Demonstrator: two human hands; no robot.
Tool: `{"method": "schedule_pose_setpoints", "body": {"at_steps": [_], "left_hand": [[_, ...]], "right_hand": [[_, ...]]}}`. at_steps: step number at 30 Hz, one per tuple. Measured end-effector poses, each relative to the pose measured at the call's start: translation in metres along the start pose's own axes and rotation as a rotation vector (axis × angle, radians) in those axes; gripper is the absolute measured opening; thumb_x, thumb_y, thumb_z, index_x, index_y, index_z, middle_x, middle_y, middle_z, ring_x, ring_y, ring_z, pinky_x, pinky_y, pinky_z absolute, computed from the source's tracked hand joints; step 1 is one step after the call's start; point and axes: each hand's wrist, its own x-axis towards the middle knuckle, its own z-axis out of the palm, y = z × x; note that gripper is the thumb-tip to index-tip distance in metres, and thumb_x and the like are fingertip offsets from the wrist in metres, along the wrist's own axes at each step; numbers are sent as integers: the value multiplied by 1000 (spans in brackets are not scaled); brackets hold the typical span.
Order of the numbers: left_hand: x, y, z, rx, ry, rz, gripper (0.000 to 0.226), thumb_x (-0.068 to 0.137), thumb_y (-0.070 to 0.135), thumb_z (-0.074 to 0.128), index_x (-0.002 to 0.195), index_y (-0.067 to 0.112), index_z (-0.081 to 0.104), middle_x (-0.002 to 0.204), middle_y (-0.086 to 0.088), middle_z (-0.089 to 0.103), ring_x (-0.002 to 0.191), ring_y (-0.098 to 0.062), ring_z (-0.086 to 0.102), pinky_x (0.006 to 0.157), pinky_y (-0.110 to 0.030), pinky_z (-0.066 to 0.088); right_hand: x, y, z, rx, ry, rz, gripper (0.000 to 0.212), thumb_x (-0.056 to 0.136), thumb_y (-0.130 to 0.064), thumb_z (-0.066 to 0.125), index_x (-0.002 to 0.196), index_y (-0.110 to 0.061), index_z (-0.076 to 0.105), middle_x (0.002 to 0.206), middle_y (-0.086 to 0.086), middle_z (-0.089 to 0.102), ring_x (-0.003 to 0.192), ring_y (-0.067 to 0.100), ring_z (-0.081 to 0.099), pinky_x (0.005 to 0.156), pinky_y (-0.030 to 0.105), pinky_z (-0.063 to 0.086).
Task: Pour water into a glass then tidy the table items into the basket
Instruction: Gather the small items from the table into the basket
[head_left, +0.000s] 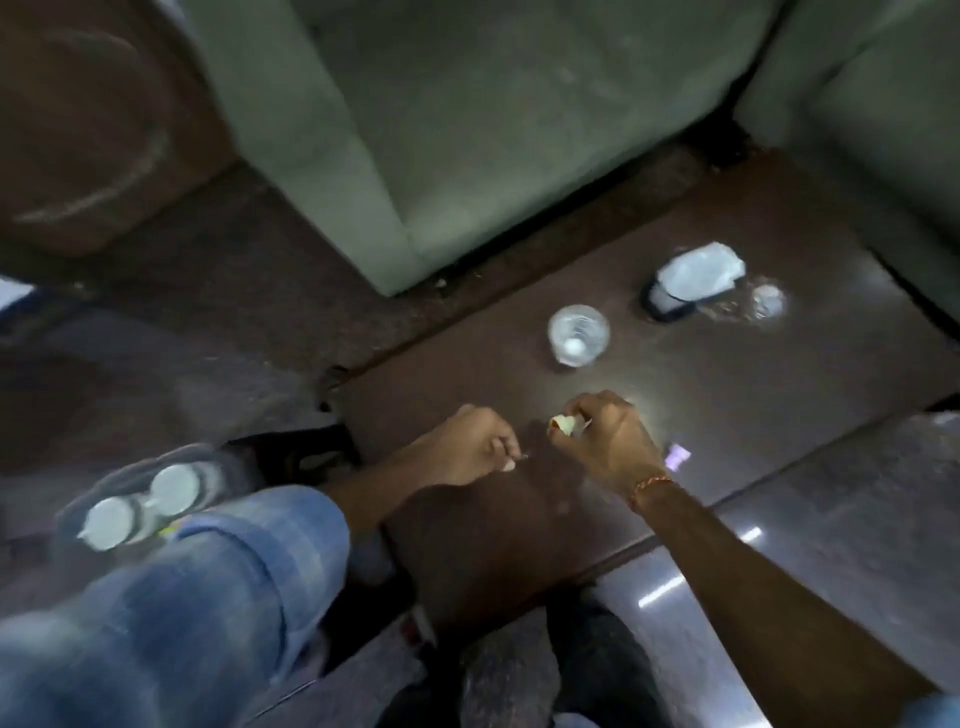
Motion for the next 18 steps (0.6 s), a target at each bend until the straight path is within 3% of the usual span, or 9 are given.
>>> {"method": "schedule_pose_setpoints", "body": {"at_steps": [2,4,6,9,11,14,18], "left_hand": [[-64,-39,-46,15,-7,-38,10,80,11,74,90,13,78,68,14,68,54,18,55,58,-2,40],[-143,-90,-89,40,73,-88,14,81,5,72,93,7,78,77,3,72,53,22,53,56,1,38],[-223,-141,-119,36,183,-147,17,80,-2,70,95,2,77,84,-7,74,51,23,52,54,0,38],[-324,-213,-130,-9,345,-269,22,79,-11,64,95,-2,76,87,-13,75,49,17,54,53,-1,38],[-367,-253,-119,13,461,-373,26,79,-5,61,96,5,77,91,-12,77,59,9,59,56,-3,38],[-395,-302,-87,-36,636,-462,36,80,-4,50,96,10,79,98,-9,77,89,-17,72,66,-9,40],[-396,-344,-37,-171,710,-503,30,82,-1,54,94,12,79,102,-10,76,98,-23,71,74,-13,40]], "right_hand": [[-9,-56,23,-54,-106,-56,27,74,-47,73,87,-25,64,91,-2,57,82,17,58,69,22,40],[-24,-123,57,-80,-173,-124,27,71,-52,74,83,-30,62,93,0,61,81,17,61,68,24,45],[-43,-187,96,-66,-205,-199,31,68,-52,76,79,-27,63,91,2,66,80,18,65,72,29,54],[-77,-268,156,-135,-258,-323,39,67,-58,73,84,-22,70,89,4,67,81,20,65,74,28,53],[-96,-308,190,-186,-270,-380,45,67,-61,71,83,-19,73,85,6,69,77,20,66,68,26,50],[-113,-341,226,-215,-300,-371,42,66,-57,75,69,-16,69,72,5,68,62,16,63,55,27,46],[-113,-353,254,-329,-328,-355,36,66,-54,78,56,-24,59,76,7,61,61,17,57,54,22,37]]}}
